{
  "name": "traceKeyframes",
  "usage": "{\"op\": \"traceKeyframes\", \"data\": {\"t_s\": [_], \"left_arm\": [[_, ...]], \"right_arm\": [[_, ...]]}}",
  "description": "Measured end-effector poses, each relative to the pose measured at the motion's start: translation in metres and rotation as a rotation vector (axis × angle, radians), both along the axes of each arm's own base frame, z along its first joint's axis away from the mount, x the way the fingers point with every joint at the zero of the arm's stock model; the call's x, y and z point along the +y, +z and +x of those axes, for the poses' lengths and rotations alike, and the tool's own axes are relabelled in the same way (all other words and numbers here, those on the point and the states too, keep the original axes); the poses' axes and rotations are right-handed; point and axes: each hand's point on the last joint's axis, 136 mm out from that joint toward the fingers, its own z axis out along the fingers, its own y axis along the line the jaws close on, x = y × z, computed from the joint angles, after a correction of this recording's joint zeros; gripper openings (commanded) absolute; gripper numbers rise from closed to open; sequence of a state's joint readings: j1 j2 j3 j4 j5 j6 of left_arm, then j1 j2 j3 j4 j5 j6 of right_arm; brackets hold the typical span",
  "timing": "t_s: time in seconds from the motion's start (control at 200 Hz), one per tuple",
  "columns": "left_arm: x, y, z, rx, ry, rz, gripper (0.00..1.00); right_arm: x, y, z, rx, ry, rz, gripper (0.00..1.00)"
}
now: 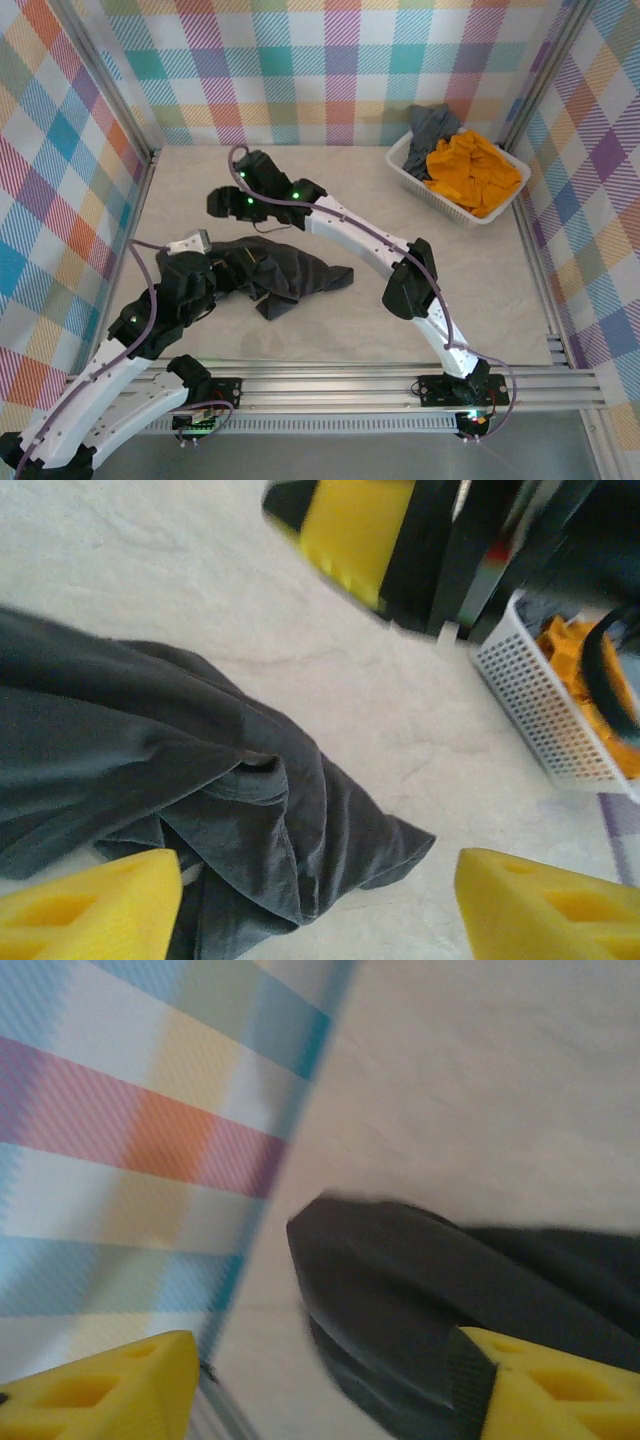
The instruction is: Fold and stack the t-shirts
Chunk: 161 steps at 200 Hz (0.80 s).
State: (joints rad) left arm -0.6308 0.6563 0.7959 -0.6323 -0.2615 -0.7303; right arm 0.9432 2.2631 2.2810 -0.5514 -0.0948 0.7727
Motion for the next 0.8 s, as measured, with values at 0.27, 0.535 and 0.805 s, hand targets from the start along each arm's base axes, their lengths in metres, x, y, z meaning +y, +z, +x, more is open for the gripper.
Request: {"op": "traceKeyframes", "data": {"t_s": [0.27,0.535,0.805], "left_arm": [[-0.032,-0.071,0.014,0.314,0.007,0.05,0.85],[-0.074,-0.126,0.007,0.555,0.098,0.086,0.83],[-0.085,-0.166,0.01,0.665,0.22,0.104,0.67]], "right_arm": [[-0.184,-0.031,0.008,0.127,-0.284,-0.124,0.65],[-0.325,-0.087,0.004,0.281,-0.607,-0.139,0.65],[-0.322,-0.109,-0.015,0.345,-0.578,-0.161,0.65]]}}
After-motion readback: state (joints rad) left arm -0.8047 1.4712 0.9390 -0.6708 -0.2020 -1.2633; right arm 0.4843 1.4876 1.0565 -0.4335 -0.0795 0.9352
